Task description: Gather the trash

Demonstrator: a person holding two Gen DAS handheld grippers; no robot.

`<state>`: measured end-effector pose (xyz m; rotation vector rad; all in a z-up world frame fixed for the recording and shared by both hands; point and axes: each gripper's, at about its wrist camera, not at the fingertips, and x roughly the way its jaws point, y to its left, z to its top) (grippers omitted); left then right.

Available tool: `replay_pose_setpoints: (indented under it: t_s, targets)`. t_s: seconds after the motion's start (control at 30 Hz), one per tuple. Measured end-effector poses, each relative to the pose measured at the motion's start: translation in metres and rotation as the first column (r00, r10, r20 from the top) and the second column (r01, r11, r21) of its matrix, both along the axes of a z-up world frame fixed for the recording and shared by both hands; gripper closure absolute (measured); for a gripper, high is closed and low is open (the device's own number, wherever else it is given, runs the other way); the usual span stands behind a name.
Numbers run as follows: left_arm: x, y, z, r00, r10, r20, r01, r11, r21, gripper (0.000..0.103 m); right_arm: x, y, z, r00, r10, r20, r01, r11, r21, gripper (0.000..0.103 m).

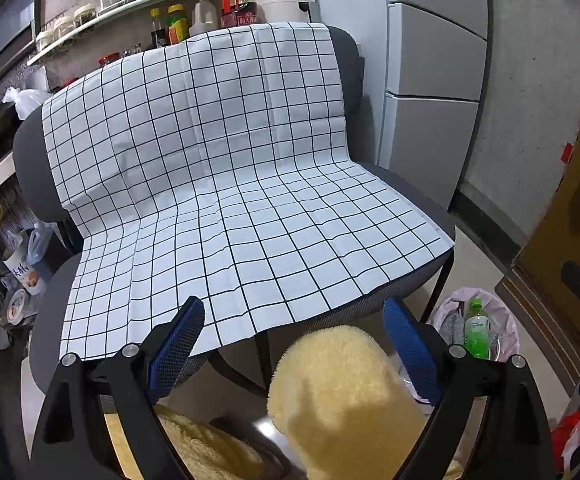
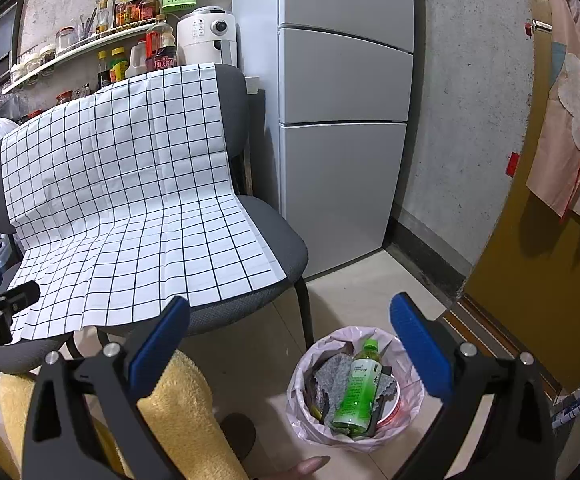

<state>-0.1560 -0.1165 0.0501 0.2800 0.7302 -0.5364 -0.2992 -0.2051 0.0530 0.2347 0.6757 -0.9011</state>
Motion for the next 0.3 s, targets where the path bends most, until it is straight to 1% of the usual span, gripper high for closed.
replay_pose_setpoints:
  t_s: [0.1, 0.13, 0.2, 0.3]
  targets:
    - [0.005, 0.000, -0.004, 1.000, 0.002, -0.018, -0.002, 1.000, 0.006, 0.013, 0.001, -0.001, -0.001, 1.000, -0.001, 0.003, 0.001, 1.000, 0.005, 0.005]
    - [0.009, 0.000, -0.007, 1.000, 0.012, -0.024, -0.011, 1.000, 0.019, 0.013, 0.003, -0.002, -0.002, 1.000, -0.003, 0.003, 0.003, 1.000, 0.008, 0.005]
    - [0.023, 0.004, -0.015, 0.998, 0.042, -0.045, -0.041, 0.998, 0.037, 0.013, 0.009, -0.005, -0.006, 1.000, 0.000, 0.005, 0.000, 1.000, 0.014, 0.005]
    - [0.048, 0.020, -0.027, 0.992, 0.084, -0.092, -0.082, 0.996, 0.026, 0.013, 0.031, -0.014, -0.017, 1.000, 0.029, -0.004, -0.029, 0.998, 0.047, 0.005]
